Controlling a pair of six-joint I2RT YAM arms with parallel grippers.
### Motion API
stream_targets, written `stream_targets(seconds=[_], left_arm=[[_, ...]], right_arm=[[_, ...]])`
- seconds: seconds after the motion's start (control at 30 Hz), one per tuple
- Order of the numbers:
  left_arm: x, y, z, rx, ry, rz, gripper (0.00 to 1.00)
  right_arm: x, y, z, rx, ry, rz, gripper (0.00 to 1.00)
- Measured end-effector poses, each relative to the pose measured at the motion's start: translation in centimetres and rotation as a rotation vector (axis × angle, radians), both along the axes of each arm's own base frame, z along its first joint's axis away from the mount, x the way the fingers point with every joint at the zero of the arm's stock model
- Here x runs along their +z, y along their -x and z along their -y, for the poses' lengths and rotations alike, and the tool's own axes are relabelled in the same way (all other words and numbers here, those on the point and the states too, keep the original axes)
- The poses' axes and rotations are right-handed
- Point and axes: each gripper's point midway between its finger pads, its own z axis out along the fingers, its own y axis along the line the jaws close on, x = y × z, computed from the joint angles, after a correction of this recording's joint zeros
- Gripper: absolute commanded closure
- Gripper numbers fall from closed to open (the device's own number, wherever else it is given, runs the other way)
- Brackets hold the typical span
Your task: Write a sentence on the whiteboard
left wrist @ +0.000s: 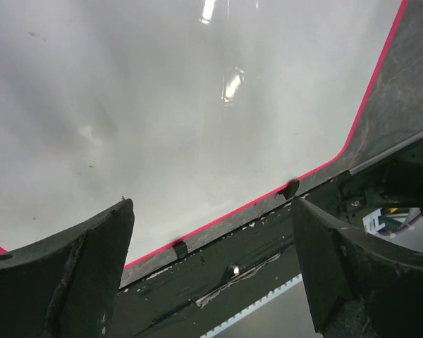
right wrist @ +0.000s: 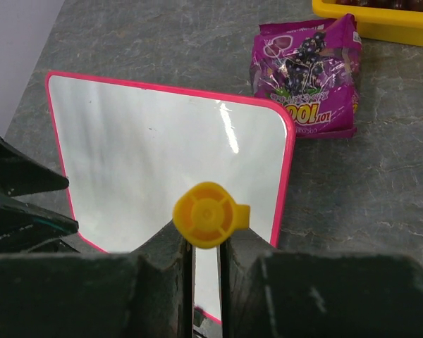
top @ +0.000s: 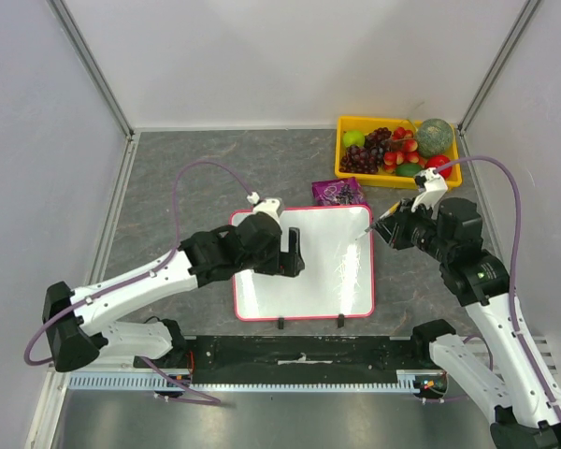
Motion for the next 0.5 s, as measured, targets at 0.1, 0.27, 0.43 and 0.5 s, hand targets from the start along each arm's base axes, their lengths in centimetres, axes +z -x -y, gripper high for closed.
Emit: stream_targets(seconds=[0.1,0.27,0.43,0.5], left_arm=[[1.5,-1.3,-0.4,-0.019,0.039,0.031,0.04],[2.9,-3.9,-1.3,-0.030,0.094,0.061,0.04],[3.6,-5.6,-2.6,-0.023,0.120,0.072,0.04],[4.5,-6.2,-3.2,-0.013,0.151,0.089,0.04]], right_arm=[[0.2,-0.6,-0.2,0.001,-0.008,0.006,1.00],[-0.5,-2.1,-0.8,0.005,-0.011,-0.018,1.00],[-1.6,-3.5,-1.5,0.015,-0.013,-0.057,1.00],[-1.8,-3.7,-1.7,0.022,-0.014,-0.064,1.00]])
